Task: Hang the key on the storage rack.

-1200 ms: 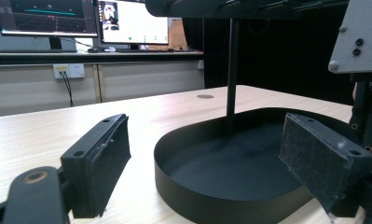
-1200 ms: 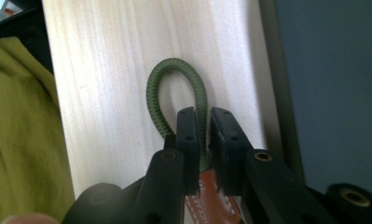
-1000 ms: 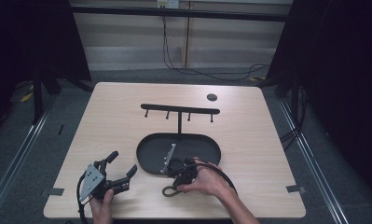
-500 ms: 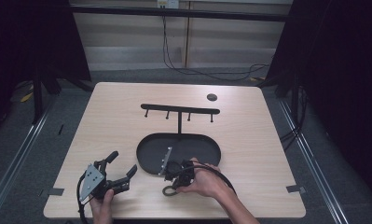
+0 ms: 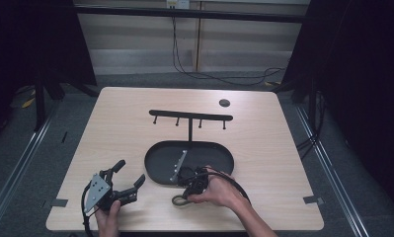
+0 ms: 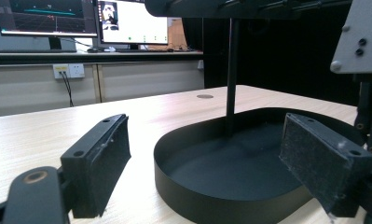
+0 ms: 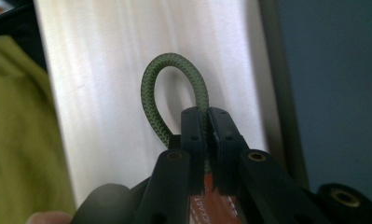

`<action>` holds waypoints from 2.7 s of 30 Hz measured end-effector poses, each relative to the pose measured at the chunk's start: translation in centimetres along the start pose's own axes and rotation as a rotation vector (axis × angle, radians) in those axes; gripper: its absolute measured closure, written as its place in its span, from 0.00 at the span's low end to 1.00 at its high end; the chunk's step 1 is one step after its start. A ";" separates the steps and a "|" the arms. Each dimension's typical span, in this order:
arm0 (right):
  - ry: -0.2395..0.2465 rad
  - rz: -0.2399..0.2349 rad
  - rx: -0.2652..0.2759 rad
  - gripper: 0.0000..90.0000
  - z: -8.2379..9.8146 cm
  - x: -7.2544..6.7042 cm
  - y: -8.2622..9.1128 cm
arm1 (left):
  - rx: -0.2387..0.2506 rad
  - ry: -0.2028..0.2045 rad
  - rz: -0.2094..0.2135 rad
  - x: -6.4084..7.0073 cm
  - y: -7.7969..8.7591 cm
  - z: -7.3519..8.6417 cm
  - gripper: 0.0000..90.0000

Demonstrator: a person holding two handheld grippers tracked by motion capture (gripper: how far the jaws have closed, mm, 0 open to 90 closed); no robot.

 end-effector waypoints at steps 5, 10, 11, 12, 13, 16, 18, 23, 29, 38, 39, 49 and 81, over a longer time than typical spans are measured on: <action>-0.018 -0.006 0.008 0.95 0.0 0.1 1.3 | 0.001 0.001 0.000 0.0 0.0 0.0 0.17; -0.033 -0.008 0.023 0.95 -0.1 0.3 2.7 | 0.001 0.001 0.000 0.0 0.0 0.0 0.17; -0.032 -0.008 0.027 0.95 -0.1 0.3 2.9 | 0.001 0.000 0.000 0.0 0.0 0.0 0.17; -0.035 -0.014 0.023 0.95 0.0 0.3 3.2 | 0.000 0.000 0.000 0.0 0.0 0.0 0.17; -0.023 -0.021 0.025 0.95 0.0 0.4 3.4 | 0.000 0.000 0.001 0.0 0.0 0.0 0.17; -0.033 -0.032 0.017 0.95 0.1 0.3 3.9 | 0.001 0.000 0.000 0.0 0.0 0.0 0.17; -0.034 -0.035 0.016 0.95 0.1 0.3 4.1 | 0.000 0.000 0.000 0.0 0.0 0.0 0.17; -0.036 -0.018 0.013 0.95 -0.2 0.4 5.1 | 0.001 -0.003 0.003 0.0 0.0 0.0 0.17; -0.043 -0.011 0.012 0.95 -0.7 0.5 6.1 | 0.001 -0.001 0.003 0.0 0.0 0.0 0.17; -0.058 0.011 0.000 0.95 -0.9 0.8 7.2 | 0.000 -0.001 -0.001 0.0 0.0 0.0 0.17; -0.060 0.014 -0.005 0.95 -0.8 0.9 7.4 | 0.001 -0.001 0.003 0.0 0.0 0.0 0.17; -0.085 0.047 -0.013 0.95 -0.2 1.8 9.2 | 0.001 0.001 0.000 0.0 0.0 0.0 0.17; -0.080 0.105 -0.010 0.95 -2.4 3.4 15.8 | 0.001 -0.002 0.003 0.0 0.0 0.0 0.17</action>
Point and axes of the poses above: each handheld gripper's, and its own axes: y roughly backward along the jaws, z roughly out of its underside, x roughly to its right, the point moved 5 cm from there along -y, roughly forward along the jaws, and after that the axes turned 5 degrees about -y, right-handed, at the moved point
